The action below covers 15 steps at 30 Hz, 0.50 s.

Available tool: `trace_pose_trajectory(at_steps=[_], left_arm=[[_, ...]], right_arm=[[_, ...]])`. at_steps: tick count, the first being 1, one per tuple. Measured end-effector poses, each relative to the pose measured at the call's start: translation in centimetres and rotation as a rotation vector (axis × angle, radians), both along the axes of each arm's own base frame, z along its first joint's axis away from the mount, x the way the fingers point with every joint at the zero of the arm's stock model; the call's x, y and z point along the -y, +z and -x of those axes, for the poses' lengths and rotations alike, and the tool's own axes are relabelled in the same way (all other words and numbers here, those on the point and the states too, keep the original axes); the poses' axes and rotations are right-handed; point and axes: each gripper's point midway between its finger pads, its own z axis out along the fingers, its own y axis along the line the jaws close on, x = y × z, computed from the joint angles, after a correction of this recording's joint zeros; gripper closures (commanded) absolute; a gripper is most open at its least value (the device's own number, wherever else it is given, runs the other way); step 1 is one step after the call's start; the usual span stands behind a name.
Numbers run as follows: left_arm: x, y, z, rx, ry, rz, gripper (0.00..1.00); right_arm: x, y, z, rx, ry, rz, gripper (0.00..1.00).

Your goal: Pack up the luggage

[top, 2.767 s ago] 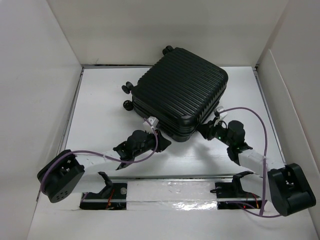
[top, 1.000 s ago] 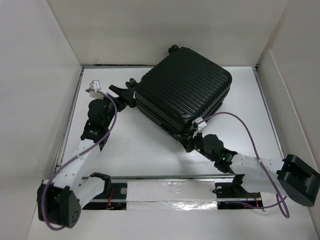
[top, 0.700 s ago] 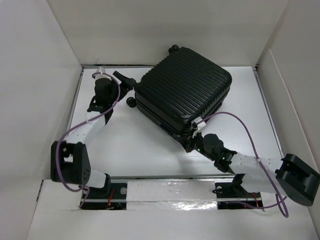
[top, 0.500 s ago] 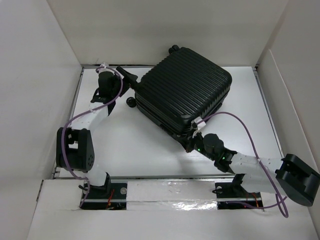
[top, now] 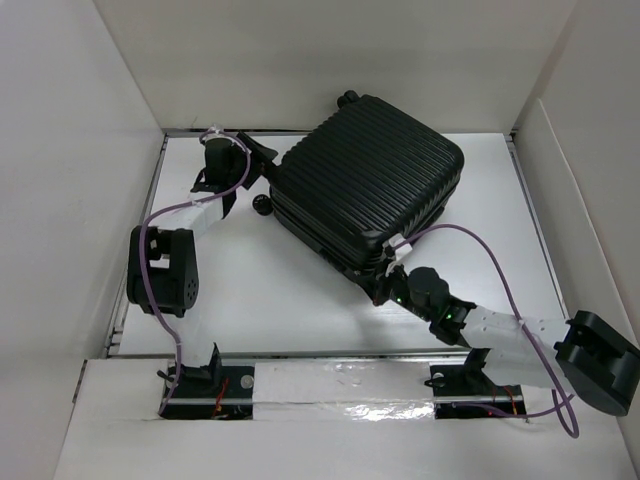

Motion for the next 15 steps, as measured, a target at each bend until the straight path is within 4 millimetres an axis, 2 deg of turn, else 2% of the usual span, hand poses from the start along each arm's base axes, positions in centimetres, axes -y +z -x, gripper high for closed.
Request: trace_pose_trajectory(at_steps=[5, 6, 11, 14, 15], left_arm=[[0.5, -0.1, -0.9, 0.019, 0.002, 0.057, 0.46], [0.5, 0.1, -1.0, 0.031, 0.004, 0.068, 0.51], [0.1, 1.1, -1.6, 0.069, 0.027, 0.117, 0.63], [0.2, 1.2, -1.8, 0.068, 0.030, 0.144, 0.77], [0.3, 1.2, -2.0, 0.066, 0.028, 0.157, 0.92]], right_arm=[[0.0, 0.0, 0.0, 0.000, 0.002, 0.002, 1.00], [0.0, -0.1, 0.0, 0.000, 0.002, 0.002, 1.00], [-0.1, -0.3, 0.1, -0.005, 0.008, 0.008, 1.00], [-0.2, -0.2, 0.1, -0.005, 0.010, 0.008, 1.00], [-0.2, -0.2, 0.1, -0.005, 0.012, 0.007, 1.00]])
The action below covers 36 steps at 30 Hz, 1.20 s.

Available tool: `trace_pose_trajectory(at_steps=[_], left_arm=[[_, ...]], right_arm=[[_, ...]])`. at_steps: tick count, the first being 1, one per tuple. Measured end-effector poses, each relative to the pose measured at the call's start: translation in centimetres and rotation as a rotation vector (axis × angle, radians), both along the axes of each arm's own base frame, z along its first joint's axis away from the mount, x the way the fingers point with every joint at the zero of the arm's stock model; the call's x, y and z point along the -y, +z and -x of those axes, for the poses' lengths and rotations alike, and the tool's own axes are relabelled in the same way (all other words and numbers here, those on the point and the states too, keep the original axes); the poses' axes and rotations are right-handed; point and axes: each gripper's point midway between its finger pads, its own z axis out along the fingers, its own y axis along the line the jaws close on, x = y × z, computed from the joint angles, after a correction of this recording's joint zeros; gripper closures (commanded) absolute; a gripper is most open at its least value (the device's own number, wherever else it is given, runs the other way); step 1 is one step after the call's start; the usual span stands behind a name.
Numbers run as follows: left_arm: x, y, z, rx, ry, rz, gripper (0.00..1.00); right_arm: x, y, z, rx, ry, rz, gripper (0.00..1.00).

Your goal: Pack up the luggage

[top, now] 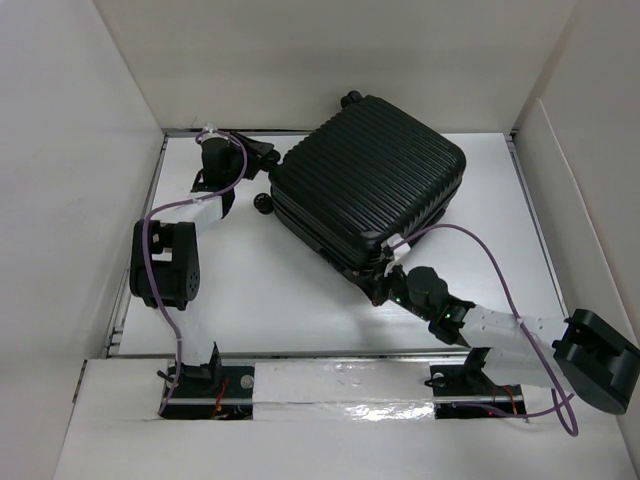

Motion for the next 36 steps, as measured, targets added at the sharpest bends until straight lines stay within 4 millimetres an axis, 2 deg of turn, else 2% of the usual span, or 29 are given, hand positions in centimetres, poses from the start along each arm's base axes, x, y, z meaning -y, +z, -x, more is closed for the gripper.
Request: trace_pose_trajectory(at_steps=[1, 2, 7, 11, 15, 20, 22, 25, 27, 30, 33, 36], left_arm=[[0.2, 0.0, -0.2, 0.003, -0.007, 0.013, 0.99], [0.3, 0.0, -0.3, 0.005, -0.013, 0.025, 1.00], [0.9, 0.2, -0.5, 0.039, -0.031, 0.071, 1.00], [0.3, 0.0, 1.2, 0.106, 0.010, 0.103, 1.00], [-1.8, 0.3, 4.9, 0.151, 0.114, 0.057, 1.00], [-3.7, 0.1, 11.6, 0.196, 0.244, -0.001, 1.00], [-3.6, 0.2, 14.2, 0.219, 0.258, -0.015, 1.00], [-2.4, 0.2, 17.6, 0.251, 0.245, -0.021, 1.00], [-0.7, 0.3, 19.6, 0.268, 0.210, -0.016, 1.00], [2.9, 0.2, 22.3, 0.278, 0.096, 0.004, 1.00], [5.7, 0.3, 23.9, 0.281, -0.006, 0.019, 1.00], [6.3, 0.4, 24.2, 0.283, -0.026, 0.004, 1.00]], right_arm=[[0.0, 0.0, 0.0, 0.000, 0.002, -0.001, 1.00], [0.0, 0.0, 0.0, -0.001, 0.004, -0.001, 1.00], [0.0, 0.0, 0.1, -0.007, 0.019, -0.004, 1.00], [1.0, -0.3, -0.4, -0.036, 0.024, 0.001, 1.00], [2.9, -0.3, -0.7, -0.070, 0.020, 0.010, 1.00], [6.2, -0.6, -2.7, -0.094, -0.076, 0.045, 1.00], [6.9, -0.5, -3.7, -0.104, -0.107, 0.061, 1.00], [7.4, -0.1, -5.6, -0.109, -0.143, 0.095, 1.00], [6.8, -0.3, -6.7, -0.123, -0.143, 0.118, 1.00], [3.7, -0.3, -7.0, -0.127, -0.079, 0.132, 1.00], [-1.9, -0.5, -4.4, -0.114, 0.076, 0.135, 1.00], [-5.6, -0.4, -2.3, -0.086, 0.158, 0.148, 1.00]])
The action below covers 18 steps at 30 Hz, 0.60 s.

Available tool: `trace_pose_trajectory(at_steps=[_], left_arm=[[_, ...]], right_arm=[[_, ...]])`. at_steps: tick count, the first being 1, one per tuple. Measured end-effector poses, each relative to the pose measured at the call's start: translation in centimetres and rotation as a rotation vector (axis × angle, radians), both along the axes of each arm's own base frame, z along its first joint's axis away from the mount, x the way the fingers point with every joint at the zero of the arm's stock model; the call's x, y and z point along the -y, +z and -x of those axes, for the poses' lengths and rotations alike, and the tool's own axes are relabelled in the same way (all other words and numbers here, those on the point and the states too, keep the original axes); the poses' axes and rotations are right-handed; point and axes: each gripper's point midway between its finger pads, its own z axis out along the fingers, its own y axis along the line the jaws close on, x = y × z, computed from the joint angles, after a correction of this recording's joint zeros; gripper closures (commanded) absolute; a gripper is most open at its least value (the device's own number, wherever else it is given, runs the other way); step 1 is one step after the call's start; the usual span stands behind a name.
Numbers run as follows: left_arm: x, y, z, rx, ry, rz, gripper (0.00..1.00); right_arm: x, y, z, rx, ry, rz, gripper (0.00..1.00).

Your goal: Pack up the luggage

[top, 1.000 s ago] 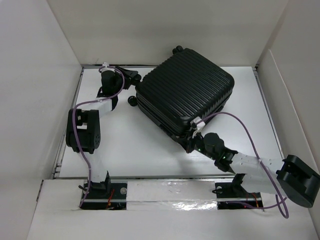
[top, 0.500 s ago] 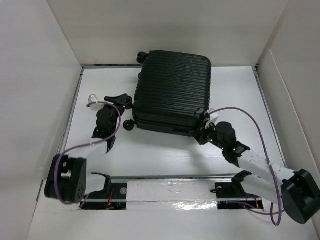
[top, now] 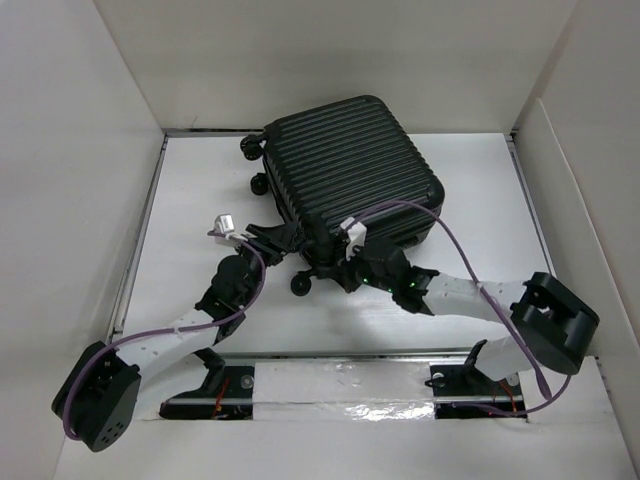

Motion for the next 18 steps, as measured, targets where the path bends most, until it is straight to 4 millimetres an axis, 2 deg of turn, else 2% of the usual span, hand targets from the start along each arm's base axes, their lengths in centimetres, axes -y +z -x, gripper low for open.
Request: trace_pose_trajectory(at_steps=[3, 6, 11, 18], left_arm=[[0.4, -0.1, -0.3, -0.006, -0.003, -0.039, 1.00], [2.6, 0.2, 0.2, -0.004, -0.095, -0.069, 1.00], [6.3, 0.5, 0.9, 0.000, -0.246, -0.107, 1.00], [12.1, 2.3, 0.9, 0.054, -0.359, -0.203, 1.00]], right_arm=[[-1.9, 0.4, 0.6, 0.030, 0.013, 0.008, 1.00], [-2.4, 0.9, 0.4, 0.067, -0.012, 0.014, 1.00], [0.0, 1.0, -0.3, 0.095, -0.082, 0.033, 1.00], [5.1, 1.3, -2.4, 0.075, -0.164, 0.091, 1.00]])
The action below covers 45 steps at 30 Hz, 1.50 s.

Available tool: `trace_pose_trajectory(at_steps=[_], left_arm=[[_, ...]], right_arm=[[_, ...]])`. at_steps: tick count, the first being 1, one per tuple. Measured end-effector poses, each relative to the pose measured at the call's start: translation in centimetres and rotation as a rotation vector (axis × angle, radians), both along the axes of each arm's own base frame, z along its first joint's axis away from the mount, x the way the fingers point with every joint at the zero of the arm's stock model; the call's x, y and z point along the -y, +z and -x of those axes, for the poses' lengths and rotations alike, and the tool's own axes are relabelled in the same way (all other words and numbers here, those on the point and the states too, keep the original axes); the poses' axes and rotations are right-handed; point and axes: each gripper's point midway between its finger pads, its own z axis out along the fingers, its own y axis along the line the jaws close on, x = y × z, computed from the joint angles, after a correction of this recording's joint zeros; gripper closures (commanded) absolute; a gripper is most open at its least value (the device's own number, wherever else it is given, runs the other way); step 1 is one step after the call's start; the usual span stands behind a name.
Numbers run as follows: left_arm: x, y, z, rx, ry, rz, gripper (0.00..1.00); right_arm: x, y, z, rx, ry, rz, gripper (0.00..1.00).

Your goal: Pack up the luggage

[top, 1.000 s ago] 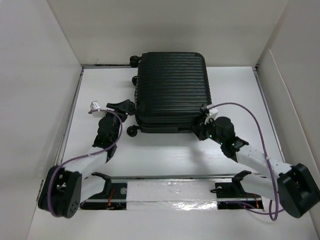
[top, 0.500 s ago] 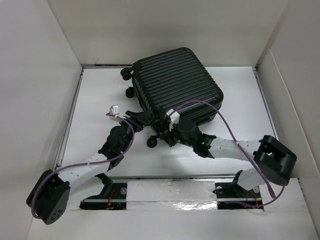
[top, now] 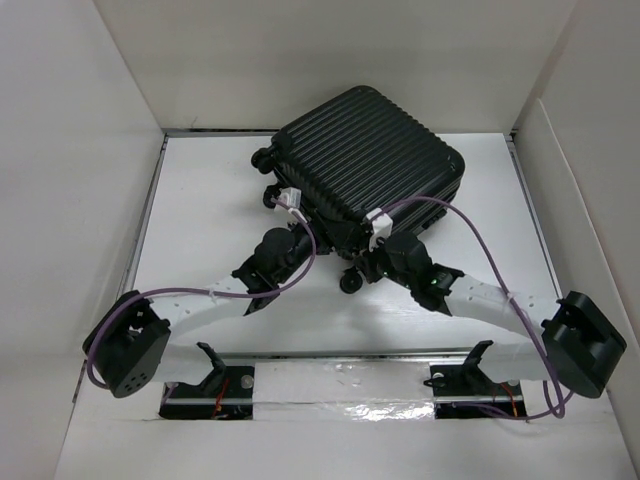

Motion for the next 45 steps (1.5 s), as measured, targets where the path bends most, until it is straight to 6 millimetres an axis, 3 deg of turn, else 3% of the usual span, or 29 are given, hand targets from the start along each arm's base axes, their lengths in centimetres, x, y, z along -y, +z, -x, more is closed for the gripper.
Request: trace_pose_trajectory(at_steps=[7, 15, 23, 33, 34, 36, 38, 39, 40, 41, 42, 43, 45], left_arm=[[0.9, 0.0, 0.5, 0.013, -0.052, -0.012, 1.00], [0.2, 1.1, 1.5, 0.042, -0.076, -0.016, 1.00], [-0.2, 1.0, 1.2, 0.041, -0.082, -0.011, 1.00], [-2.1, 1.0, -0.6, 0.065, 0.016, -0.006, 1.00], [-2.2, 1.0, -0.7, 0.068, 0.020, -0.004, 1.00], [-2.3, 1.0, -0.7, 0.070, 0.023, -0.002, 1.00], [-2.4, 1.1, -0.8, 0.063, 0.019, 0.010, 1.00], [-2.1, 1.0, -0.4, 0.051, -0.003, 0.015, 1.00], [-1.9, 0.9, 0.0, 0.039, -0.025, 0.021, 0.97], [-1.7, 0.9, 0.4, 0.029, -0.045, 0.028, 0.89], [-1.7, 0.9, 0.9, 0.018, -0.060, 0.035, 0.79], [-1.8, 1.0, 1.3, 0.012, -0.074, 0.036, 0.64], [-2.3, 1.2, 1.9, 0.003, -0.084, 0.037, 0.52]], right_arm=[[-0.5, -0.7, 0.0, 0.023, -0.064, -0.109, 1.00], [-2.9, -0.8, -1.7, 0.123, -0.178, -0.306, 1.00], [-4.5, -1.2, -3.4, 0.236, -0.294, -0.386, 0.95], [-7.2, -0.7, -6.7, 0.270, -0.428, -0.504, 0.94], [-7.3, -0.6, -6.7, 0.268, -0.429, -0.510, 0.91], [-7.3, -0.6, -6.7, 0.261, -0.431, -0.520, 0.74], [-7.9, -0.7, -6.1, 0.246, -0.402, -0.519, 0.55], [-8.3, -1.0, -5.6, 0.238, -0.378, -0.505, 0.38], [-8.8, -1.1, -5.0, 0.238, -0.353, -0.498, 0.30], [-9.0, -1.1, -4.4, 0.231, -0.339, -0.496, 0.20], [-9.1, -1.0, -3.5, 0.225, -0.313, -0.494, 0.00], [-9.1, -1.2, -2.4, 0.215, -0.285, -0.485, 0.00], [-8.5, -2.3, -0.3, 0.195, -0.244, -0.445, 0.00]])
